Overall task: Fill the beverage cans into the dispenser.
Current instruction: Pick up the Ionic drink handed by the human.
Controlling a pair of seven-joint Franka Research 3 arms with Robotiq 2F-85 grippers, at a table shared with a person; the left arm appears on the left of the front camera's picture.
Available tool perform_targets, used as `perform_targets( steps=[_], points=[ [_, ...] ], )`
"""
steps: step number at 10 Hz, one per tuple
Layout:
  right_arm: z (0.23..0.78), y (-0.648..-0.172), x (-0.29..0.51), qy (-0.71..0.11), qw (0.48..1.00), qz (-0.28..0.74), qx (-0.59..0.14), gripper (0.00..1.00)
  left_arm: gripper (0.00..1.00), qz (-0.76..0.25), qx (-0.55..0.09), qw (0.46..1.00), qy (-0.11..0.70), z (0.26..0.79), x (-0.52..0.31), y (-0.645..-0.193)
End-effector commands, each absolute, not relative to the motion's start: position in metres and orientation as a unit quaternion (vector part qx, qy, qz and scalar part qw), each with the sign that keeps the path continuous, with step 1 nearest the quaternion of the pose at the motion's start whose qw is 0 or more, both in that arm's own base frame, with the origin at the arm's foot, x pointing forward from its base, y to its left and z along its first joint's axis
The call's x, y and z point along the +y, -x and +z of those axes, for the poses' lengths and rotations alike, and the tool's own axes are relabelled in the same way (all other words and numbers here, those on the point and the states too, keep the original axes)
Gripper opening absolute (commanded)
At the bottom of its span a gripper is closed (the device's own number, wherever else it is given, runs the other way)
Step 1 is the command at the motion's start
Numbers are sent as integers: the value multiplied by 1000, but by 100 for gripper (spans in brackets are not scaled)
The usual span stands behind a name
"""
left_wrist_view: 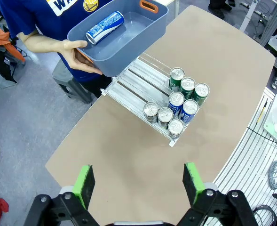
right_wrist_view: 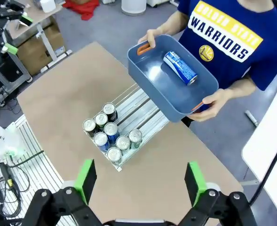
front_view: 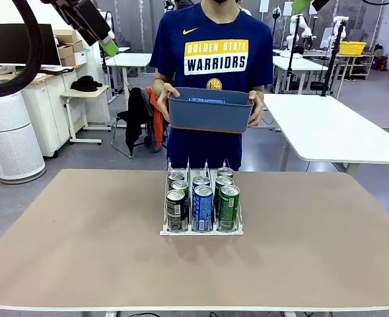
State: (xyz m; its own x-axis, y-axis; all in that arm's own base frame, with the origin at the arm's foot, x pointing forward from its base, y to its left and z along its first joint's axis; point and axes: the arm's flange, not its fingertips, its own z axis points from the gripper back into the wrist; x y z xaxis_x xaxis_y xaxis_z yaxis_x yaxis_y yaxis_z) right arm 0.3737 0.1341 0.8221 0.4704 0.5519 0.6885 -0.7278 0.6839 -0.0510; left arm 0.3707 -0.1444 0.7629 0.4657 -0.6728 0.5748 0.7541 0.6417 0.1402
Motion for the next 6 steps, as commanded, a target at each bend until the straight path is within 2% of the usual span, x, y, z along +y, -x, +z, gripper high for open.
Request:
perform_targets(
  steps=[1,6],
  points=[
    [824,-380,134,-124,842,389,-352,100,100,-416,-301,855,68,762,-144,-370],
    [824,-380,134,-124,842,389,-352,100,100,-416,-301,855,68,762,-144,-370]
  ],
)
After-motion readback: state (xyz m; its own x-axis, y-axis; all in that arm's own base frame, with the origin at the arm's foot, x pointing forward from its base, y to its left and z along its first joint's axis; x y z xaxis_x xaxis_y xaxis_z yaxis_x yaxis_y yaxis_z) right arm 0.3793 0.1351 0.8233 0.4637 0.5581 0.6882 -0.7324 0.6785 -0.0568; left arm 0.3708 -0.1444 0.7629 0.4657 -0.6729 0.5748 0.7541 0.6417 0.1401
